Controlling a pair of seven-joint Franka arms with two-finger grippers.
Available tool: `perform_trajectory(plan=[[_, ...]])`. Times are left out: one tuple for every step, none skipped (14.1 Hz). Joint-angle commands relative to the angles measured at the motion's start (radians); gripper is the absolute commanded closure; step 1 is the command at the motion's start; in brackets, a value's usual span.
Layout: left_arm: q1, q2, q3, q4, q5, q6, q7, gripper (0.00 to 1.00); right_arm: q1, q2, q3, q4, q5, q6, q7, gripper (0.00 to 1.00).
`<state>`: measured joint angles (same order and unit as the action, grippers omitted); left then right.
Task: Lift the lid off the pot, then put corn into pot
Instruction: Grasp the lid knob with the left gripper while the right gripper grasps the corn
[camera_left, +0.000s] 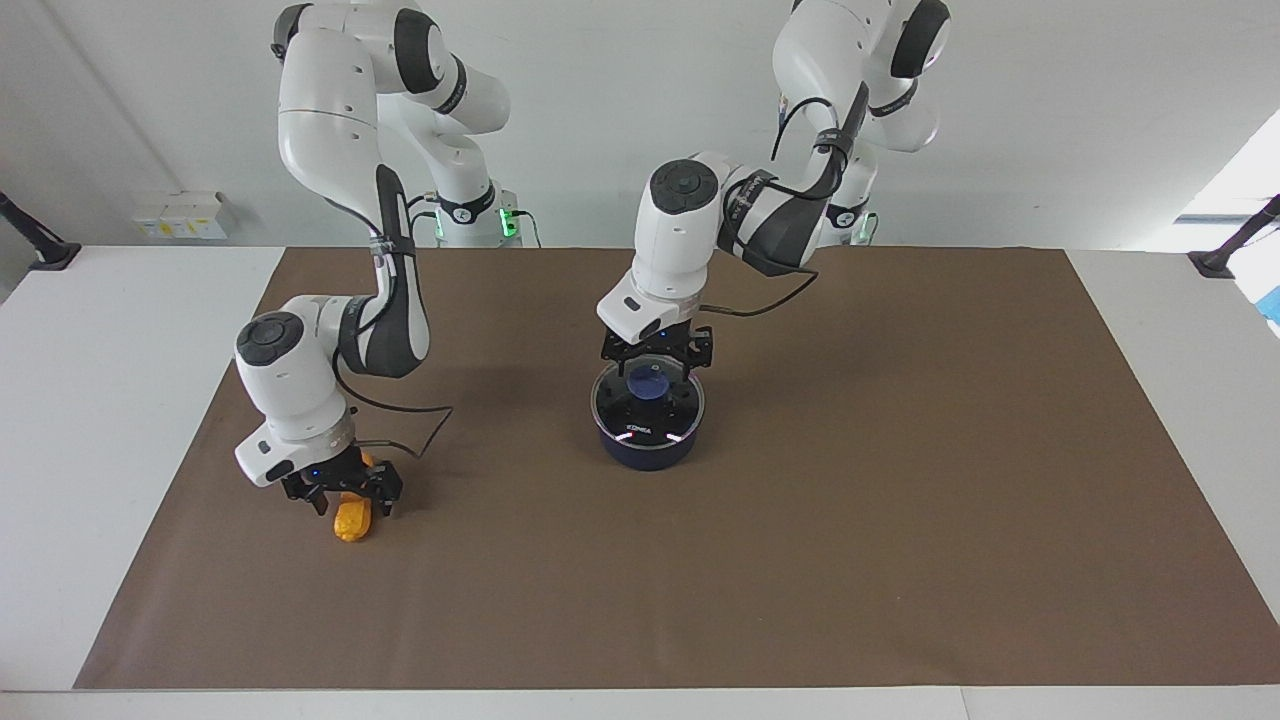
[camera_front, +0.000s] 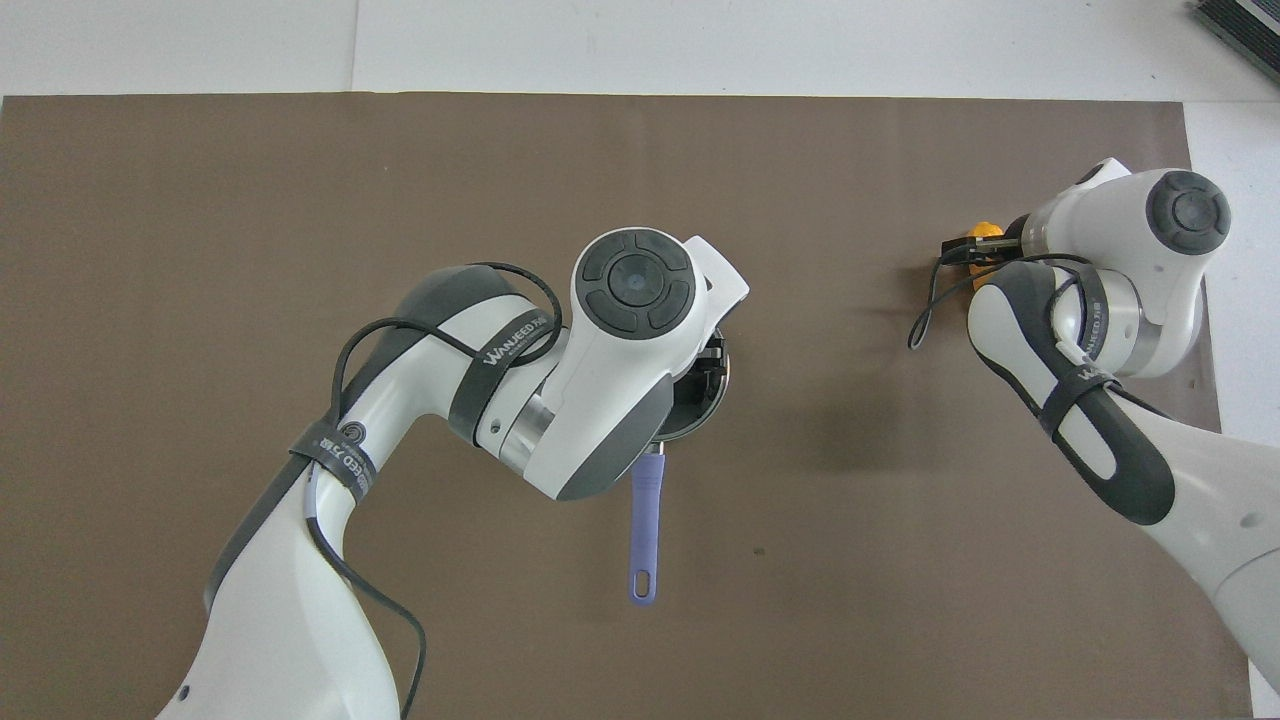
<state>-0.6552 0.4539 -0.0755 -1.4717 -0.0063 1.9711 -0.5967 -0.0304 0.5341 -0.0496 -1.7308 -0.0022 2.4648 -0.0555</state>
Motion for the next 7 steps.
perform_trajectory(plan=[[-0.037, 0.058, 0.020, 0.066, 0.046, -0.023, -0.047, 0.00, -0.011, 0.018, 0.007, 0.016, -0.016, 0.019, -0.026, 0.00], [-0.037, 0.058, 0.022, 0.068, 0.046, -0.035, -0.048, 0.00, -0.011, 0.024, 0.007, 0.016, -0.015, 0.019, -0.027, 0.00], [-0.035, 0.058, 0.025, 0.070, 0.048, -0.035, -0.048, 0.00, -0.014, 0.024, 0.007, 0.016, -0.015, 0.019, -0.027, 0.00], [-0.032, 0.063, 0.025, 0.077, 0.046, -0.037, -0.048, 0.00, -0.014, 0.026, 0.007, 0.016, -0.016, 0.019, -0.027, 0.01], [-0.030, 0.063, 0.025, 0.076, 0.048, -0.037, -0.048, 0.00, -0.014, 0.026, 0.007, 0.016, -0.016, 0.019, -0.027, 0.09], [-0.032, 0.065, 0.025, 0.077, 0.048, -0.041, -0.048, 0.00, -0.016, 0.027, 0.007, 0.017, -0.016, 0.017, -0.027, 0.16], [-0.032, 0.065, 0.025, 0.077, 0.046, -0.043, -0.049, 0.00, -0.016, 0.029, 0.007, 0.025, -0.016, 0.017, -0.032, 0.18]])
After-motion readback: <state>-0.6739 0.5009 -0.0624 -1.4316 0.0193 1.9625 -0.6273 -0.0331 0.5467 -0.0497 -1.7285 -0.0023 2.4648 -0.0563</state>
